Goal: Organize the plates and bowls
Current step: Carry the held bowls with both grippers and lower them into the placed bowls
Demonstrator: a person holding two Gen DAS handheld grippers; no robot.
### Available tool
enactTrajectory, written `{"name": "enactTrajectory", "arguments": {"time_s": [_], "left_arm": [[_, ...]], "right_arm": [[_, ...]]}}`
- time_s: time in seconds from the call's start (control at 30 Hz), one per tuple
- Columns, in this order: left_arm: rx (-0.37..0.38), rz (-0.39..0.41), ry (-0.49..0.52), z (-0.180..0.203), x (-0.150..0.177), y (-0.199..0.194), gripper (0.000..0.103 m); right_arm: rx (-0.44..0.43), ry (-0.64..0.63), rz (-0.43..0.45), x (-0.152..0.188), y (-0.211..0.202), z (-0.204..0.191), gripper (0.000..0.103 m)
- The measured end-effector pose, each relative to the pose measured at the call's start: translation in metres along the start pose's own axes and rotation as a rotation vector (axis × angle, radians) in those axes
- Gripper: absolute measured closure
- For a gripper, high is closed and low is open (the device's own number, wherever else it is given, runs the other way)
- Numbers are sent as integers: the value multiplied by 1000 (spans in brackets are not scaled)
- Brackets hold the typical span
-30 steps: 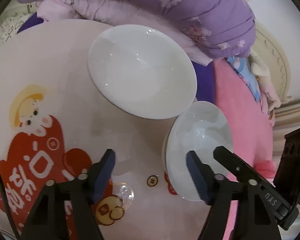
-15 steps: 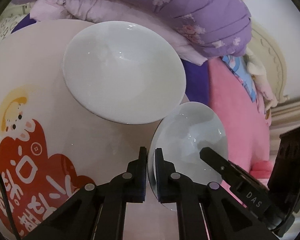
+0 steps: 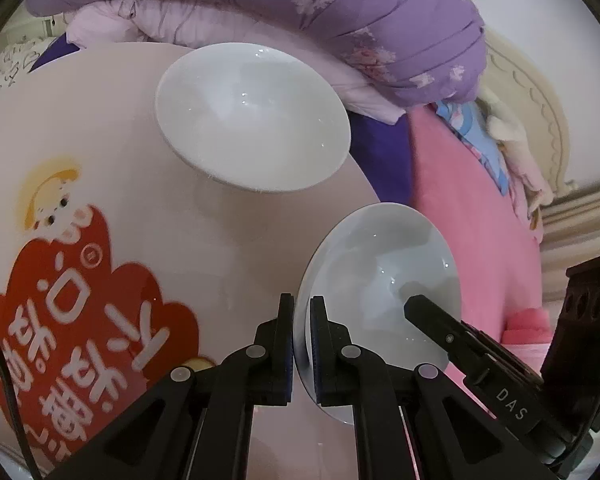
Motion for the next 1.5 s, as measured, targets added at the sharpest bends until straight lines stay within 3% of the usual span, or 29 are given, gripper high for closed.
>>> {"name": "enactTrajectory", "arguments": {"time_s": [0.4,0.87,1.17,1.5], "left_arm": [[-6,36,22,-7,51,-69,100],[-29,75,55,-36,141,-171,100],[-59,66,80,-42,183,-188,100],[-92,47,94,-45,208,-175,100]], "right_arm": [[-28,-52,16,41,-38,-38,93],[-43,-155,5,111,-75,-93,93],[-40,-180,-41,151,-73,-97,93],[-29,-172,-88,171,-58,-89,93]]}}
Point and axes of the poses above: each gripper's, at about its wrist camera, not at the fingertips, and y roughly the way its jaws point, z to its right, x to its underside, the point moved 1 cm from there along y, roughly the way its jaws point, and after that the axes turned 1 degree about -x, right-handed, at the moved point
